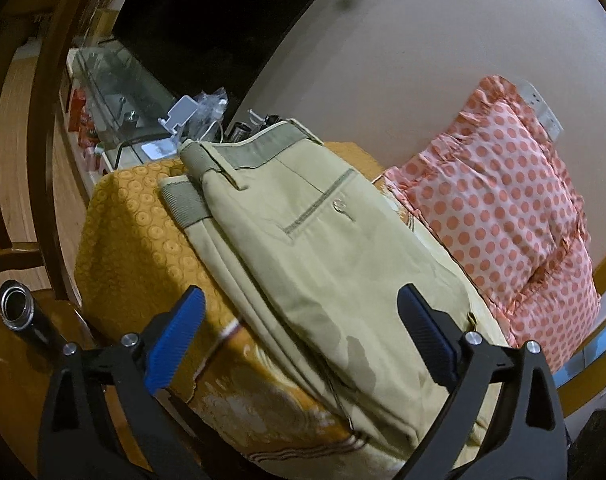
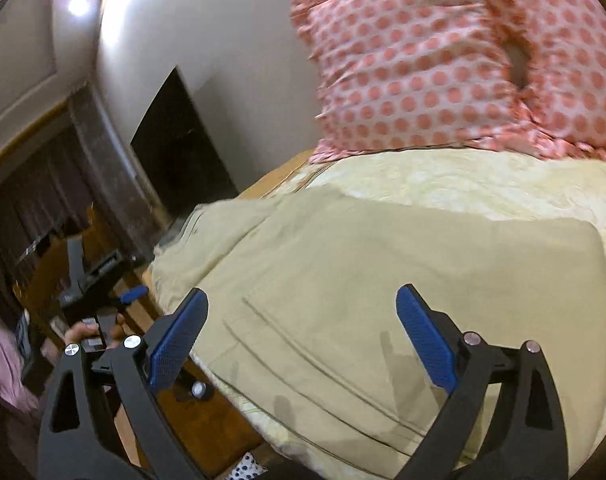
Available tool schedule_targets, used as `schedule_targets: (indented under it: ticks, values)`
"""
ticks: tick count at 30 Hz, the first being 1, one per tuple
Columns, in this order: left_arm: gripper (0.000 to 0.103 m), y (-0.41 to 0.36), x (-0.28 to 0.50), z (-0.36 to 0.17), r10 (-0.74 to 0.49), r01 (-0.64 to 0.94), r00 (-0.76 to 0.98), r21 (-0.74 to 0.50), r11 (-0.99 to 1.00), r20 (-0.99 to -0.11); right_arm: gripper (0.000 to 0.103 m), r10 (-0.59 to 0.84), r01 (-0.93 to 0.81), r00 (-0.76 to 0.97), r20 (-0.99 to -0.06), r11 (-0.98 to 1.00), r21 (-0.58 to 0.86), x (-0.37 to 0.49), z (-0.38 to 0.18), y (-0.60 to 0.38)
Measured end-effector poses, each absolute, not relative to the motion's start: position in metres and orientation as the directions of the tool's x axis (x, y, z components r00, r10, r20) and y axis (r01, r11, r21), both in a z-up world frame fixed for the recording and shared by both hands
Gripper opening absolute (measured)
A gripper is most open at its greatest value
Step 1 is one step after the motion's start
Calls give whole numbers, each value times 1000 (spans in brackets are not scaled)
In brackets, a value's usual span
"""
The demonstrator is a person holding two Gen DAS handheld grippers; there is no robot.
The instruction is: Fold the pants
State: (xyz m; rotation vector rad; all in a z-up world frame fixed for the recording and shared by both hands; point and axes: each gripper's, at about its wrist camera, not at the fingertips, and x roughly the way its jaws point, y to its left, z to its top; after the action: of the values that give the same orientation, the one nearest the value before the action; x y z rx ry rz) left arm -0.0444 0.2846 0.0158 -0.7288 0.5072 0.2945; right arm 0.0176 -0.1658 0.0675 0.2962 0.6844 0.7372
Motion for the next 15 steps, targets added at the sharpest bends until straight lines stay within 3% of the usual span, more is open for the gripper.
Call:
schedule_targets:
  ticks: [6,8,9,10,13,15]
  values:
    - [96,301,-25,17,81,-451,820,-551,702,-567,97,703,-482,532,-471,709,514,24,56,-169]
    - [91,304,-20,17,89,-469,806,-540,699,-585,97,705,-470,533,-467,706,529,26,53,-173]
    - [66,305,-17,16,99,-488,793,-530,693,-601,97,706,-465,534,-464,704,537,26,52,-176]
    - [21,307,-14,14,96,-504,779,-528,683,-619,97,707,-460,537,-461,703,543,30,52,-178]
    - [10,314,-8,14,69,-516,766,-547,659,-639,97,700,-442,557,-447,706,554,29,52,-192]
    - [8,297,-3,36,129,-508,756,-452,733,-642,98,690,-425,577,-437,711,560,30,53,-204]
